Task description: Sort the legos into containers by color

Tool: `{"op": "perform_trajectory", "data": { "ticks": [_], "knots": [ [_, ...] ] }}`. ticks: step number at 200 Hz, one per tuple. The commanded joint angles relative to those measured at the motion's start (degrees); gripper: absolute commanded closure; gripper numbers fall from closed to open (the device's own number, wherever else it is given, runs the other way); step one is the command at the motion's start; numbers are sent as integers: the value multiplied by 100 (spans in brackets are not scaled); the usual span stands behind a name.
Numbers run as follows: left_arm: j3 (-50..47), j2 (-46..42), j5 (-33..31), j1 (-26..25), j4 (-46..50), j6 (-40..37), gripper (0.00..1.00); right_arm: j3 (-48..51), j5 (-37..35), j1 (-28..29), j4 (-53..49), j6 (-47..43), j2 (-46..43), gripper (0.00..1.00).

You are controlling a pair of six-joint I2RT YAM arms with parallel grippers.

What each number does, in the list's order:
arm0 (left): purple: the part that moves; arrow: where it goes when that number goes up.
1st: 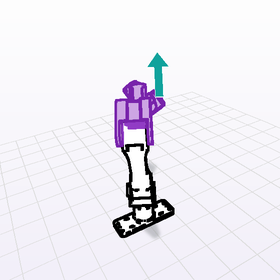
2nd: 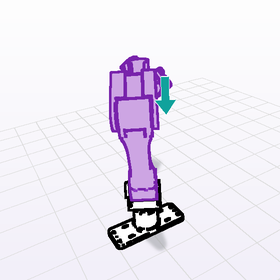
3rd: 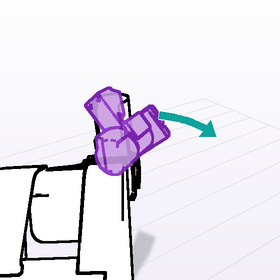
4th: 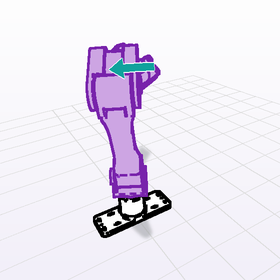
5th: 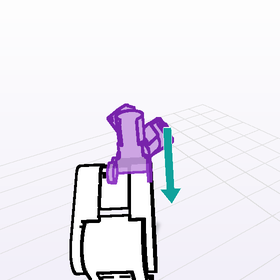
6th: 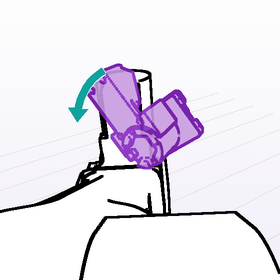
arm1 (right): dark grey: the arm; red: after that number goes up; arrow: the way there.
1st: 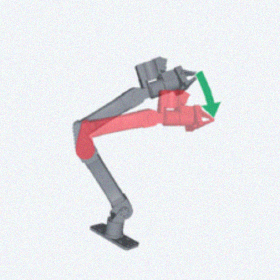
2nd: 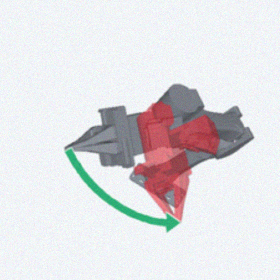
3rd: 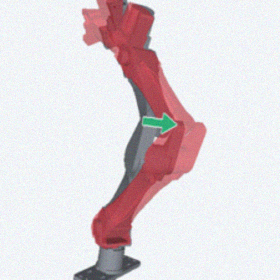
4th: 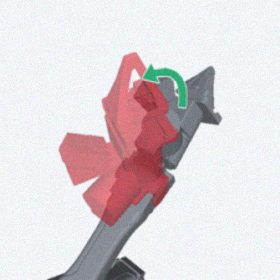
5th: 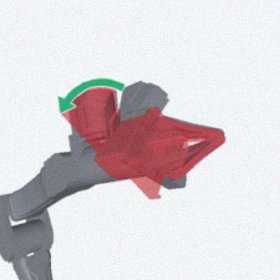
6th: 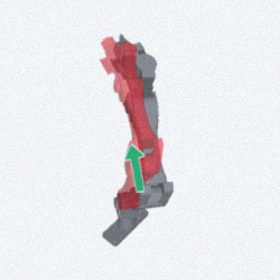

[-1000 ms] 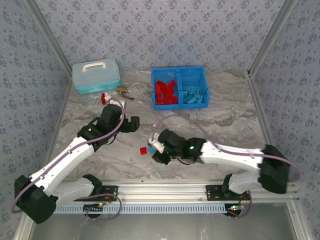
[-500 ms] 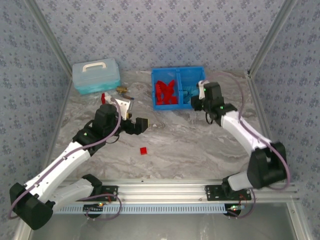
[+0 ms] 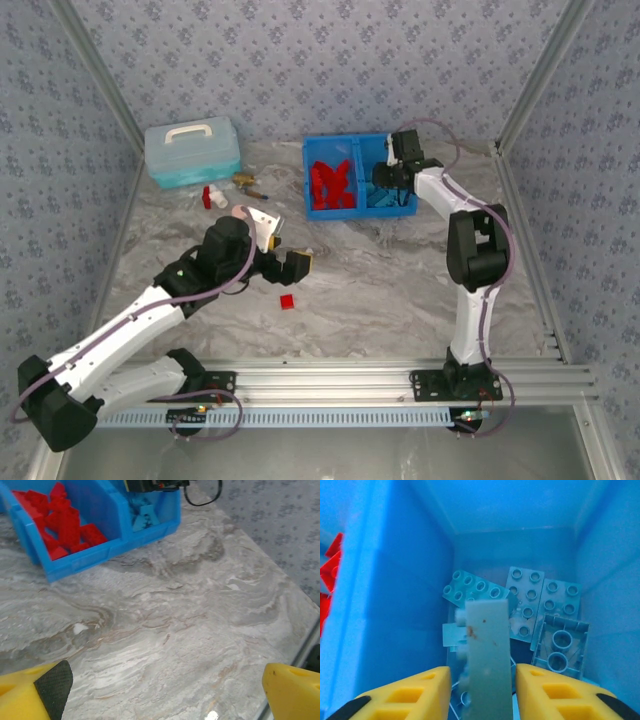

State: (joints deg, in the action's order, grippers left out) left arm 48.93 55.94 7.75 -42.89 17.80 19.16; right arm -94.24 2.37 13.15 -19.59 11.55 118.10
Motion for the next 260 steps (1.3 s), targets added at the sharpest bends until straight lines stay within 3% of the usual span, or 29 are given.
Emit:
{"op": "perform_trajectory", "data": {
  "ticks": [1, 18, 41, 65, 94, 114, 133, 193, 260],
  "knots": [
    [52, 124, -530, -46, 398, 466, 1, -355, -38, 20, -395, 162, 27, 47],
    [21, 209, -524, -191, 476, 753, 1, -333, -68, 20, -443, 138, -148, 42],
    [179, 360, -1147, -492, 1076, 1245, 1, -144, -61, 17, -447, 106, -647, 41],
    [135, 416, -1796, -771, 1751, 2392, 1, 467, -5, 96, -180, 127, -1600, 38],
    [-153, 584, -1949, -995, 2671, 4341, 1, 1702, -224, 294, 341, 200, -3124, 20],
    [-448, 790, -1661, -1154, 2612, 4932, 1, 2487, -413, 396, 580, 382, -4003, 7],
    [-620, 1115, -1479, -1178, 2286, 5034, 1, 3145, -571, 425, 617, 578, -4615, 0],
    [405, 2948, -1705, -1186, 2359, 4456, 2, 3777, -597, 416, 324, 712, -5525, 0],
    [458, 3720, -1648, -1047, 2021, 4272, 44, 3807, -694, 425, 184, 665, -5748, 0]
  ]
}}
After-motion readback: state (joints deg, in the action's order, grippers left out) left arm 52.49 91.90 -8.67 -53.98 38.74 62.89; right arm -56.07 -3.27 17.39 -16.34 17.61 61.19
